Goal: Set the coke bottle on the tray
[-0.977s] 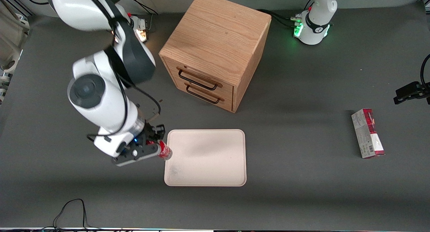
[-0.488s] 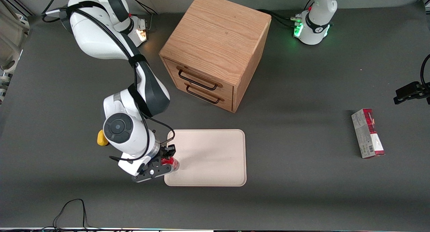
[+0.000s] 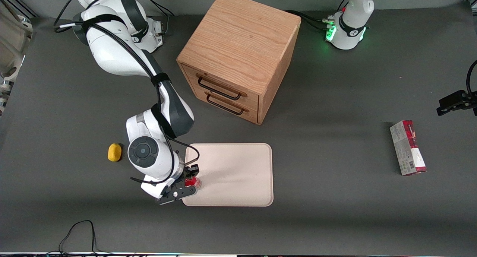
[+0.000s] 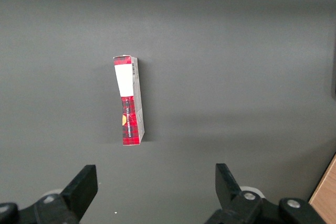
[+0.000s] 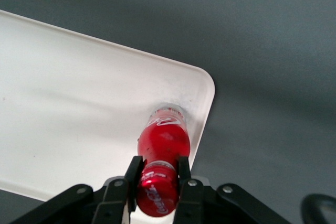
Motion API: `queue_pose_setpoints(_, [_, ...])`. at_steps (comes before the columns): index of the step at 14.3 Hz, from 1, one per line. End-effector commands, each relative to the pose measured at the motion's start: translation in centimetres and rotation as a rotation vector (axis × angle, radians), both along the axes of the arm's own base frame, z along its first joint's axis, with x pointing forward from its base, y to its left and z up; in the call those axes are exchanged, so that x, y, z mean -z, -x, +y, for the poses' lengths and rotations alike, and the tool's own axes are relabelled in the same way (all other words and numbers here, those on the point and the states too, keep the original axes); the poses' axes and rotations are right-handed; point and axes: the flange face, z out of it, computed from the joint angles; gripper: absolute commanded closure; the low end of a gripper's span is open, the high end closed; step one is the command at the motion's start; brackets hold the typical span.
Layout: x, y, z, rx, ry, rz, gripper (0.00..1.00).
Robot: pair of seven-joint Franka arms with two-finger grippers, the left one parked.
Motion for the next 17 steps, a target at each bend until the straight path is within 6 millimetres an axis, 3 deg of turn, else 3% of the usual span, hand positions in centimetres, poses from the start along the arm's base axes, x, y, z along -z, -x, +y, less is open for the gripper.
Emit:
queue_pose_setpoints(1, [-0.7, -0.2, 0.3, 0.020, -0.008, -0.018, 0.01])
queue_pose_setpoints(4, [-1.4, 0.0, 0.2, 0.021, -0.004, -0.012, 0.00])
queue_pose_setpoints(7, [-4.1, 0.8, -0.7, 0.035, 0.016, 0.026, 0.00])
queue_pose_setpoints(13, [-14.6, 5.4, -2.5, 0.085, 0.074, 0.140, 0.00])
queue_pose_setpoints(17, [-21.4, 8.5, -7.3, 0.131, 0.125, 0.205, 0.00])
